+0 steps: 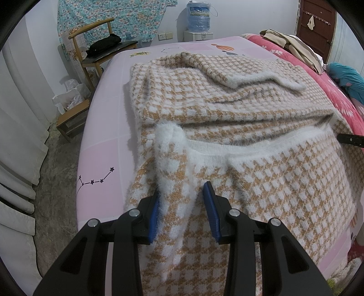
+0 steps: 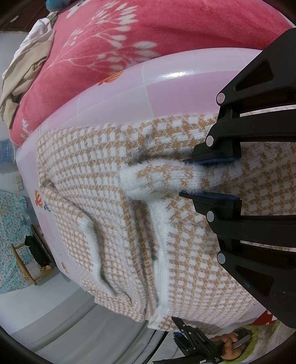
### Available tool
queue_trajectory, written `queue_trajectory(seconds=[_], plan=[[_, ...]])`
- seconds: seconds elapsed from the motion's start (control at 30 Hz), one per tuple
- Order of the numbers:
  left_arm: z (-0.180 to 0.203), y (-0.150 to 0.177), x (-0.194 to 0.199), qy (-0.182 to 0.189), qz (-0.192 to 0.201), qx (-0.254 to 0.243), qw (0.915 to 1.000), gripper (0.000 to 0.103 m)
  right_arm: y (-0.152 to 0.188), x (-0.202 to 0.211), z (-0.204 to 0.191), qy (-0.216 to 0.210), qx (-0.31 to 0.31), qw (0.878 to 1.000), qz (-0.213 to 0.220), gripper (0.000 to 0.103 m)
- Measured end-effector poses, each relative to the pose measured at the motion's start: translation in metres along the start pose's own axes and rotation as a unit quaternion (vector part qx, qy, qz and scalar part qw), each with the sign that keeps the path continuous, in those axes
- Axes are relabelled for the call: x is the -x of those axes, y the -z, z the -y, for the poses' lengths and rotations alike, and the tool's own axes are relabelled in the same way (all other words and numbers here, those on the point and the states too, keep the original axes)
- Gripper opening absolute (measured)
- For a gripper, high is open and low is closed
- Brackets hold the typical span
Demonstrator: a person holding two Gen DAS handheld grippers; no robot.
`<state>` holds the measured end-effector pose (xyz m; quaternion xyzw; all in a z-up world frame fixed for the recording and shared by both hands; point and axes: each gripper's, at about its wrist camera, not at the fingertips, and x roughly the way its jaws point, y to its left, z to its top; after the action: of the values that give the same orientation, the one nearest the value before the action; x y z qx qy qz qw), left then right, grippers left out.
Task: Fold large clothes
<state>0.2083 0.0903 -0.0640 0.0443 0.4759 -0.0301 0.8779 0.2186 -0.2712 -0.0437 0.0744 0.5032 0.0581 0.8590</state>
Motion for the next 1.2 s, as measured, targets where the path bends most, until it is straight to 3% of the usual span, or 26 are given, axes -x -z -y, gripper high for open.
queue_trajectory(seconds=[0.53, 0.63, 0.67, 0.8, 1.2], plan=[[0.002, 0.000, 0.002, -0.007, 0.003, 0.000, 1.0000, 0.035, 0.000, 0.000, 0.000, 0.001, 0.000, 1.000, 0.000, 0.021], [0.004, 0.002, 0.006, -0.024, 0.012, -0.006, 0.9996, 0.034, 0.001, 0.001, 0.000, 0.008, 0.001, 1.000, 0.006, 0.015], [0.004, 0.003, 0.008, -0.027, 0.016, -0.008, 0.9995, 0.028, 0.001, 0.002, 0.000, 0.008, 0.001, 1.000, 0.010, 0.012], [0.006, 0.005, 0.022, -0.045, 0.042, -0.022, 0.9979, 0.014, 0.006, 0.015, 0.001, 0.002, -0.005, 0.999, 0.031, 0.007], [-0.004, 0.014, 0.119, -0.014, 0.167, -0.024, 0.9856, 0.012, 0.028, 0.107, -0.008, -0.003, -0.012, 0.990, 0.139, 0.006]])
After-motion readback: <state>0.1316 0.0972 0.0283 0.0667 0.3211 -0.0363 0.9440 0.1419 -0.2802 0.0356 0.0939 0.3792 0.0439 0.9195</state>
